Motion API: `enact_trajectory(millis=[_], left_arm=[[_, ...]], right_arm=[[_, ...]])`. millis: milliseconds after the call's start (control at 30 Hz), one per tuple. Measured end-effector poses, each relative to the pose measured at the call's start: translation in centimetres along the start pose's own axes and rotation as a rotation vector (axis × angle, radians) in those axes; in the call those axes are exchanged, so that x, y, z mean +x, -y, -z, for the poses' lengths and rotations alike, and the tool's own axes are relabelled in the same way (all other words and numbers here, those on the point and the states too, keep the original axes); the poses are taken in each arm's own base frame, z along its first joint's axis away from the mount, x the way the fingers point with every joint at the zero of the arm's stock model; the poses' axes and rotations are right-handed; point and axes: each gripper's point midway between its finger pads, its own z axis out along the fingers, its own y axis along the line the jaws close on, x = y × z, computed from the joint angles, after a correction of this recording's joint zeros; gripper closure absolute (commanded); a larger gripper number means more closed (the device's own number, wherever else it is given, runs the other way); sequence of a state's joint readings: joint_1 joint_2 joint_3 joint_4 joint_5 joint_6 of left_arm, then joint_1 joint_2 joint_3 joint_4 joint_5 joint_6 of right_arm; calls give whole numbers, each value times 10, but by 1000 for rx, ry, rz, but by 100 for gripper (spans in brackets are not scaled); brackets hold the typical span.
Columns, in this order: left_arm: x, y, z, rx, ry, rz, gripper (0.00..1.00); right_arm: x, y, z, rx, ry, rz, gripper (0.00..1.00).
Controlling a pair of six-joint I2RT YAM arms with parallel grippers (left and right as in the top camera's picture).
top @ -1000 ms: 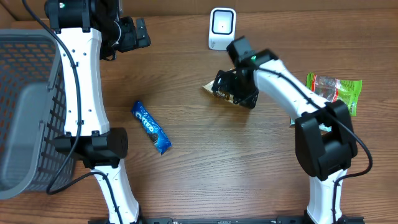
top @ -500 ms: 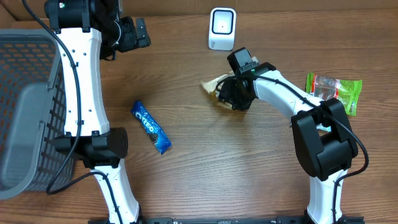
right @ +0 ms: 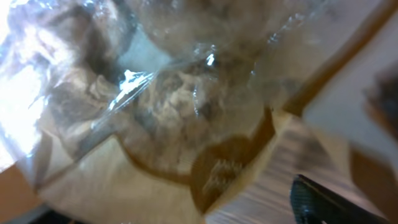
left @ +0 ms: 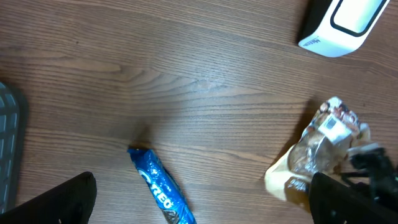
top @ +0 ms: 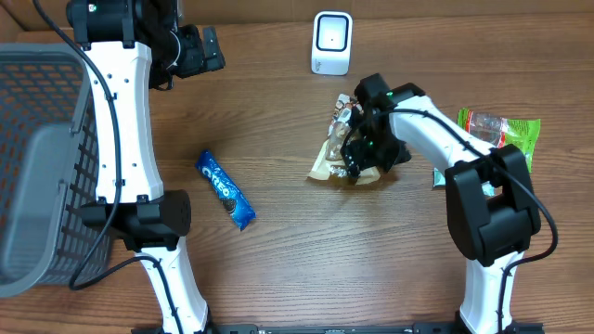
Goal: Scan the item barcode
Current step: 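Lift the cookie bag and carry it to the white scanner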
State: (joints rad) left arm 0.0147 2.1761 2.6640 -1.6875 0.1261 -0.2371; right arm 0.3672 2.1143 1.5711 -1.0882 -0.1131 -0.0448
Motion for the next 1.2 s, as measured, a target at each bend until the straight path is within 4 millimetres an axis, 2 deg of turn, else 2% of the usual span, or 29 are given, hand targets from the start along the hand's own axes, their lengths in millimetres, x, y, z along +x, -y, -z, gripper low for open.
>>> enact_trajectory(millis=[200, 467, 600, 733, 833, 933, 1033, 1200], left_arm=[[0, 0, 0, 0, 0, 0, 0], [0, 0, 0, 0, 0, 0, 0], [0, 0, 0, 0, 0, 0, 0], [0, 0, 0, 0, 0, 0, 0], [0, 0, 0, 0, 0, 0, 0], [0, 0, 0, 0, 0, 0, 0], [0, 0, 0, 0, 0, 0, 0], [0, 0, 0, 0, 0, 0, 0]], right_arm=[[-22, 8, 22, -158, 76, -79, 1], [-45, 21, 38, -343, 159, -325, 3], [-56, 12, 33, -373, 194, -360, 5], [-49, -3, 10, -356, 166, -401, 10], [-40, -12, -2, -339, 141, -437, 20], [-39, -10, -5, -332, 142, -472, 40], [-43, -2, -4, -332, 160, -497, 64], [-54, 20, 3, -292, 233, -480, 85]])
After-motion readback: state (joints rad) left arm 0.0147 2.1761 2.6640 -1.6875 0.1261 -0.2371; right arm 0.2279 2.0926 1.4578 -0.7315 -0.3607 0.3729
